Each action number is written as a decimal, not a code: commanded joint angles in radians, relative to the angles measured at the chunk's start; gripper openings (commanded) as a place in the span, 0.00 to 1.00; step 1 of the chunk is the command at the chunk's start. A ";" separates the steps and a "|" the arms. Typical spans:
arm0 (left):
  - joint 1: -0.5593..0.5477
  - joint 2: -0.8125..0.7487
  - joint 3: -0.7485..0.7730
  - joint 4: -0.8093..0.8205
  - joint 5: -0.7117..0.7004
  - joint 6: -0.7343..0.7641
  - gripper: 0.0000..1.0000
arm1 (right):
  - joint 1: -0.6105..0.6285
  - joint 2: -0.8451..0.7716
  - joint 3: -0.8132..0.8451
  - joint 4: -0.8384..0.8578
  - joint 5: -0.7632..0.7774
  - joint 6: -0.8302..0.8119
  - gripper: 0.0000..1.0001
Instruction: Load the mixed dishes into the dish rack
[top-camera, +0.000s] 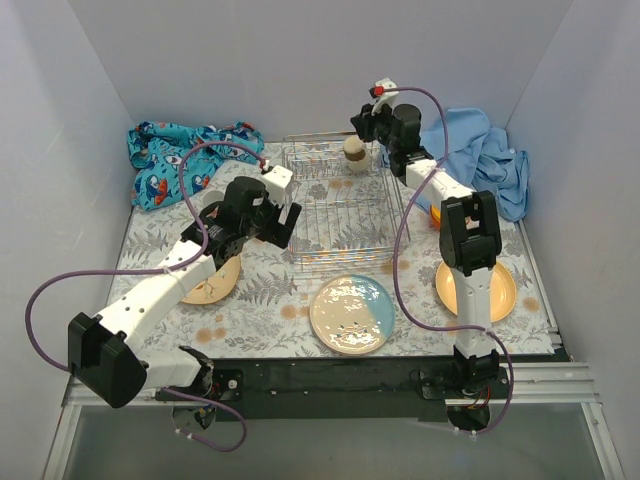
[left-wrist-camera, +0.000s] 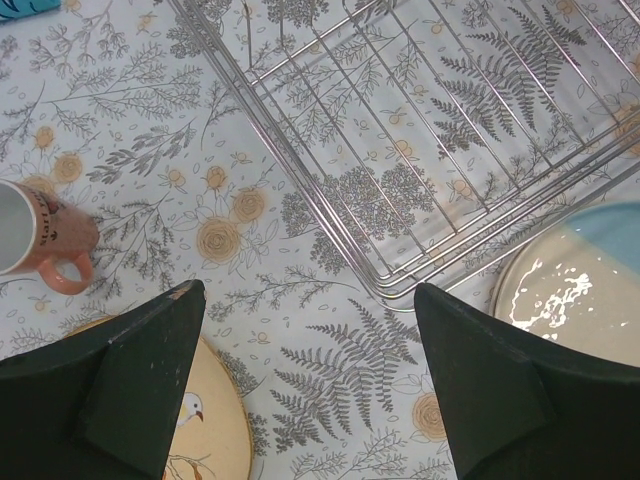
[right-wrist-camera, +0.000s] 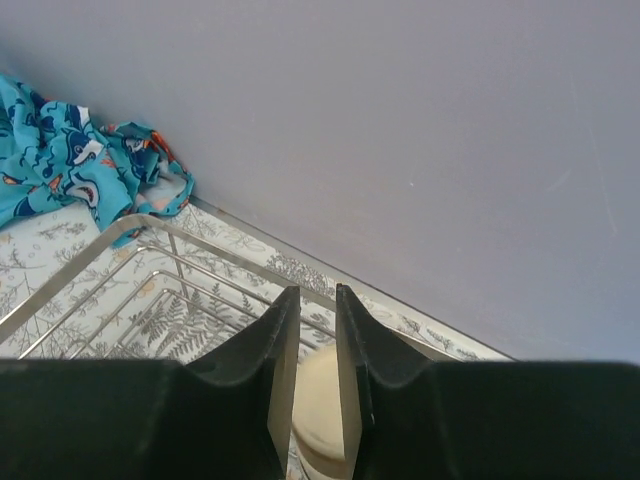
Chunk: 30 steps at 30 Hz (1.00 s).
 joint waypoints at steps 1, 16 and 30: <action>0.000 -0.014 -0.016 0.004 0.002 -0.018 0.86 | 0.034 0.021 -0.006 0.164 0.030 -0.028 0.28; 0.258 0.187 0.197 -0.008 0.083 0.030 0.82 | 0.040 -0.201 -0.163 0.034 0.068 -0.071 0.66; 0.552 0.577 0.547 -0.253 0.224 0.163 0.60 | 0.040 -0.508 -0.299 -0.559 -0.133 -0.028 0.71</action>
